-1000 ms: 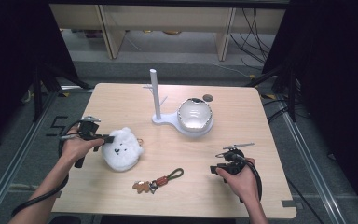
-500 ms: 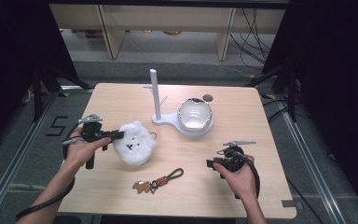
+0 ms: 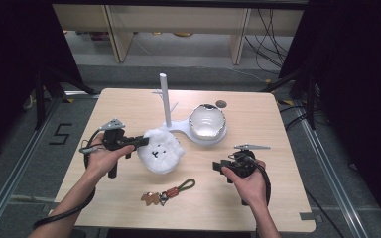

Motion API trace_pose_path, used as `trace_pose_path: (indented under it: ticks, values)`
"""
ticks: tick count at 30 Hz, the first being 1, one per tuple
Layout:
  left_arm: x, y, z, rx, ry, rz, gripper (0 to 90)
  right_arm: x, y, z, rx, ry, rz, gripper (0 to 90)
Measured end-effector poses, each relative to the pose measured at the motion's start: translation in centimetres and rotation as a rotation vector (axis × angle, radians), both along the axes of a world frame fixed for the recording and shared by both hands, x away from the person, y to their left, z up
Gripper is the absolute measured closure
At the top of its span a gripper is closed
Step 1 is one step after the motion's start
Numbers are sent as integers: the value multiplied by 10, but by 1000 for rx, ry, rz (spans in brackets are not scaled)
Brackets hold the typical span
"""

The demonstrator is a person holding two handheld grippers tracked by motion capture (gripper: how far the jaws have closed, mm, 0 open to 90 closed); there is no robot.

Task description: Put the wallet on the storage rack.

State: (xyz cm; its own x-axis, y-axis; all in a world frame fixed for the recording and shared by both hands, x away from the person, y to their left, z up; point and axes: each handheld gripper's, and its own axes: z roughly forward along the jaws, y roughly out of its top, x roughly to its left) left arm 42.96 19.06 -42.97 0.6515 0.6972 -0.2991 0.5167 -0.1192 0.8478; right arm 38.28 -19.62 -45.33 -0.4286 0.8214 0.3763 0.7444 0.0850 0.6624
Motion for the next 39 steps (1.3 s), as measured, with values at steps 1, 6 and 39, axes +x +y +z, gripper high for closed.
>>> trace_pose_path:
  ticks: [1, 6, 39]
  values:
    - [0, -6, 0, -4, -4, -8, 823, 1, 3, 1, 17, -4, 5, 576]
    - [0, -19, 1, -9, -8, -27, 823, 3, 12, 3, 62, -4, 11, 563]
    - [-5, -70, 8, -26, -41, -104, 823, 20, 44, -7, 142, -13, 79, 525]
